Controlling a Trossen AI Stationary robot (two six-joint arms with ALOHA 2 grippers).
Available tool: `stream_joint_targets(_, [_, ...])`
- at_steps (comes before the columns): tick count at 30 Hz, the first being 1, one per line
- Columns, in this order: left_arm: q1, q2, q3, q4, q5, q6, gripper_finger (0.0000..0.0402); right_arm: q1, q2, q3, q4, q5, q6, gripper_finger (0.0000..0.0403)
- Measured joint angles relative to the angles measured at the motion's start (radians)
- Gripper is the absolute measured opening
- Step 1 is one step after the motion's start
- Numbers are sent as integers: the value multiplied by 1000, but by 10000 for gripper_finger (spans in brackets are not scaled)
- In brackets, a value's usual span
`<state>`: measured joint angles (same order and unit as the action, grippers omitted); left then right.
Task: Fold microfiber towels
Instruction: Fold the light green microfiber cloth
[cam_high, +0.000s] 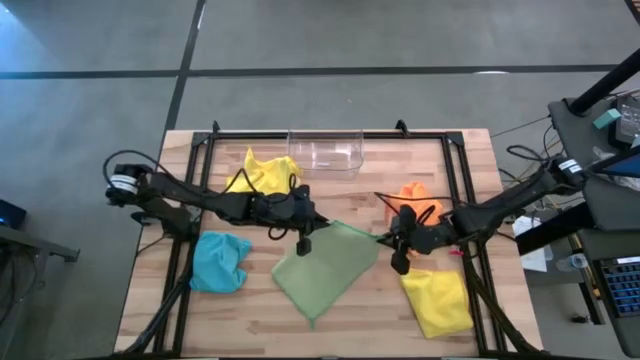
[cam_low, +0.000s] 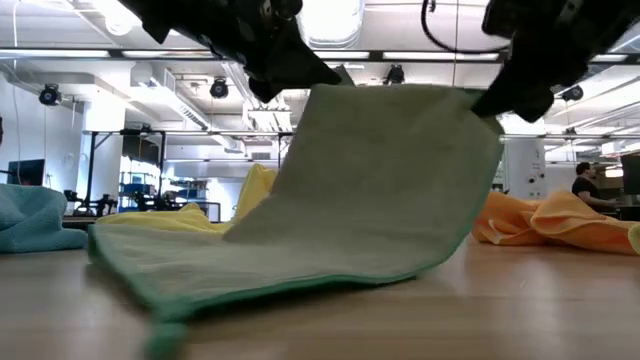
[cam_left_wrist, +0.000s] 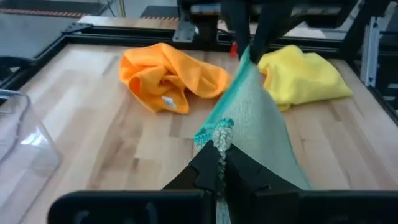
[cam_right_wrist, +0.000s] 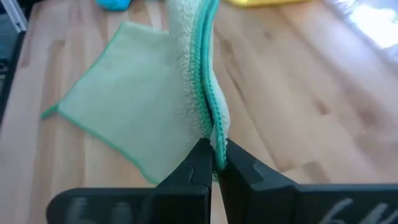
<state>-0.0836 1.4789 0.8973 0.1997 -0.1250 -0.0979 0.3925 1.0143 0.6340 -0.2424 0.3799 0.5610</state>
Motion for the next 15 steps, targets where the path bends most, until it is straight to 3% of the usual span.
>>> stream_joint_targets(8, [17,-16,-5,0,-123,38,0,-50,38,154,-269,59,1,9])
stream_joint_targets(15, [44,-20,-5,2,-213,109,0,-134,96,194,-342,44,15,9])
